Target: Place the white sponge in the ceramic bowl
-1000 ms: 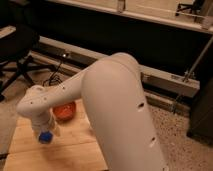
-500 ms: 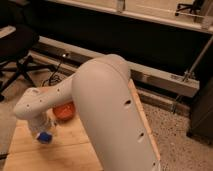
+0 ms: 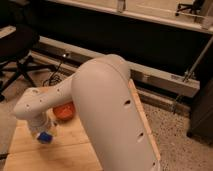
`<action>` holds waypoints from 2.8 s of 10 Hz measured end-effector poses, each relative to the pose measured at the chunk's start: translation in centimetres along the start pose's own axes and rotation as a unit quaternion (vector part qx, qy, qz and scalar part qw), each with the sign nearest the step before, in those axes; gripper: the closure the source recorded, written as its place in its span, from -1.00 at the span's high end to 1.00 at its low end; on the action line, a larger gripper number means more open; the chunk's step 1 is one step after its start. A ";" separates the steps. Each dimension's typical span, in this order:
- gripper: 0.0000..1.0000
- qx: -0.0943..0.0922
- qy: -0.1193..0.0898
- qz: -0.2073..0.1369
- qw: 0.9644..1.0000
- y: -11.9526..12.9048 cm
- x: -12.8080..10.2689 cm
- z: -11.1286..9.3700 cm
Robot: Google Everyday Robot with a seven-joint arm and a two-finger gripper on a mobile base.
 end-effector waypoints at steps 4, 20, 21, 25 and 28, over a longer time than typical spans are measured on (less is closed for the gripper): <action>0.30 0.000 0.000 -0.003 1.000 0.2 0.1 0.1; 0.30 0.022 -0.032 0.006 0.999 -1.5 -5.6 -4.4; 0.30 0.020 -0.023 0.004 1.000 -1.0 -5.7 -4.0; 0.30 0.003 -0.005 0.013 1.000 -0.5 -7.8 -1.2; 0.30 -0.012 0.000 0.024 1.000 -0.8 -8.8 0.9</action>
